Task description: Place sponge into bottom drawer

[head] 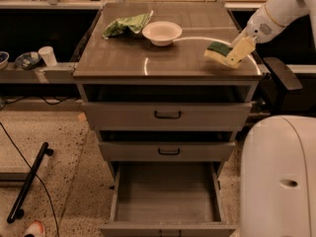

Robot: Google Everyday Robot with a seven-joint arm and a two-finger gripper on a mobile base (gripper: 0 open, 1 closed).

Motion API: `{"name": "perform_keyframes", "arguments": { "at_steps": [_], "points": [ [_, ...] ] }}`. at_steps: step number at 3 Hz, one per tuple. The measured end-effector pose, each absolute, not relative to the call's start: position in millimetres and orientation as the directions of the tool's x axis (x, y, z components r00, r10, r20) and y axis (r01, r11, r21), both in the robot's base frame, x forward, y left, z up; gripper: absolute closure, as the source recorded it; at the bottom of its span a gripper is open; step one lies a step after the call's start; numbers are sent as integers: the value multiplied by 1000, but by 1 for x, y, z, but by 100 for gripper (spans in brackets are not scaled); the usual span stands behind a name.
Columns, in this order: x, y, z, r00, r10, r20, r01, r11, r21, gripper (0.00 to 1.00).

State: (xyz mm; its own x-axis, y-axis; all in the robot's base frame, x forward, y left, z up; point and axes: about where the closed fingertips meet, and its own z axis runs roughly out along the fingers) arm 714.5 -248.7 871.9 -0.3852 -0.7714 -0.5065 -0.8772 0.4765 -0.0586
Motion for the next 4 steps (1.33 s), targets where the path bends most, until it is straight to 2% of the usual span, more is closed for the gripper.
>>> {"name": "perform_keyframes", "arguments": {
  "at_steps": [1, 2, 3, 4],
  "points": [
    [693, -244, 919, -254, -772, -583, -903, 404, -142, 100],
    [659, -282, 977, -140, -811, -568, -843, 398, -361, 100],
    [577, -305, 1073, -42, -878, -477, -677, 376, -632, 100],
    [516, -265, 1094, 20, -910, -415, -647, 304, -699, 100]
  ]
}}
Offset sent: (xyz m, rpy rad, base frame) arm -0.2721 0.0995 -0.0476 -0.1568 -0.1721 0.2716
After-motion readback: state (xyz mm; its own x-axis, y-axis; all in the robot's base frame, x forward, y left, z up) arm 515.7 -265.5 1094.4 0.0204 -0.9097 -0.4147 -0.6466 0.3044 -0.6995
